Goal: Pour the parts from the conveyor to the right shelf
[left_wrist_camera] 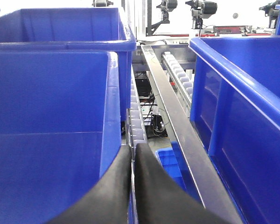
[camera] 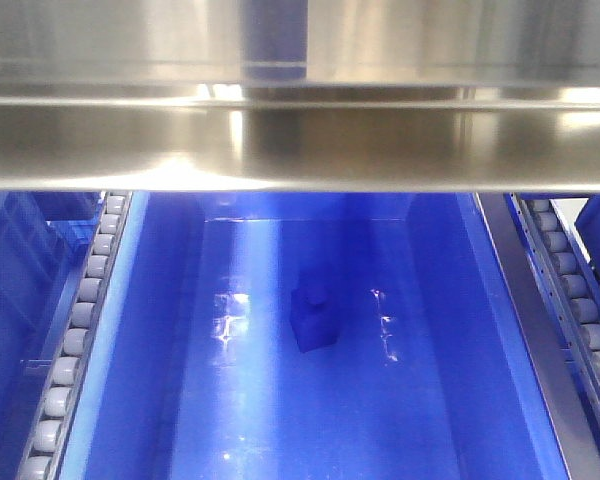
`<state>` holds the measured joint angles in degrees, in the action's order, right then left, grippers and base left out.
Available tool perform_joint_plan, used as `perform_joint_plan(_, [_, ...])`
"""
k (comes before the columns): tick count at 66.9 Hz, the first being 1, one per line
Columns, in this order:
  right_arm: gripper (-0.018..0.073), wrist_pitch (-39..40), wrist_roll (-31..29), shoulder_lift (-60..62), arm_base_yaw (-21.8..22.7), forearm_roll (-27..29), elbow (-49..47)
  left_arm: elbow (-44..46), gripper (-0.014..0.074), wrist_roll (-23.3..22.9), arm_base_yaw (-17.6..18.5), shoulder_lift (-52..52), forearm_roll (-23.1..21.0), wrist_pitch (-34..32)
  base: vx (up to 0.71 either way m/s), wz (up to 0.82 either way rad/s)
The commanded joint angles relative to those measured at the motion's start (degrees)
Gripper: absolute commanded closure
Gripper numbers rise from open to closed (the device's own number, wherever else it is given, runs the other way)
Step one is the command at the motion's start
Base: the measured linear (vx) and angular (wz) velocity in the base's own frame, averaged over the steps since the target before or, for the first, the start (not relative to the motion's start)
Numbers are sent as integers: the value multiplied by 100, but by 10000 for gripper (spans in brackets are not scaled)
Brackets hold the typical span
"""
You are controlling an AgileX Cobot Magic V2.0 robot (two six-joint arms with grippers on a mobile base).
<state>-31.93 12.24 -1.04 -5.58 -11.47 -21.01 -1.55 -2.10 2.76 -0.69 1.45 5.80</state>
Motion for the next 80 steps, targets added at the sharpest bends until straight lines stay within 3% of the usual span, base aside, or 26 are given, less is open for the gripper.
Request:
perform_joint_plan(1, [568, 386, -39, -75, 29, -66, -127, 111, 603, -44, 32, -69, -35, -451, 0, 0])
perform_joint_plan(16, [568, 628, -247, -49, 105, -79, 30, 111, 603, -44, 32, -69, -35, -451, 0, 0])
perform_joint_plan(31, [568, 1188, -1599, 234, 678, 1349, 592, 111, 603, -44, 32, -69, -35, -451, 0, 0])
perform_joint_plan(38, [568, 1201, -1855, 242, 995, 1575, 742, 111, 603, -44, 32, -69, -35, -451, 0, 0])
perform_joint_plan(50, [568, 1653, -1773, 242, 1033, 1508, 1133, 111, 603, -44, 32, -69, -35, -451, 0, 0])
perform_joint_plan(62, [568, 2646, -1319, 242, 1033, 1465, 1766, 111, 603, -44, 32, -69, -35, -451, 0, 0])
perform_joint_plan(73, [568, 3423, -332, 242, 1033, 854, 2326, 111, 603, -44, 32, -69, -35, -451, 0, 0])
perform_joint_plan(80, [568, 3331, -263, 242, 1033, 532, 2310, 111, 603, -44, 32, -69, -35, -451, 0, 0])
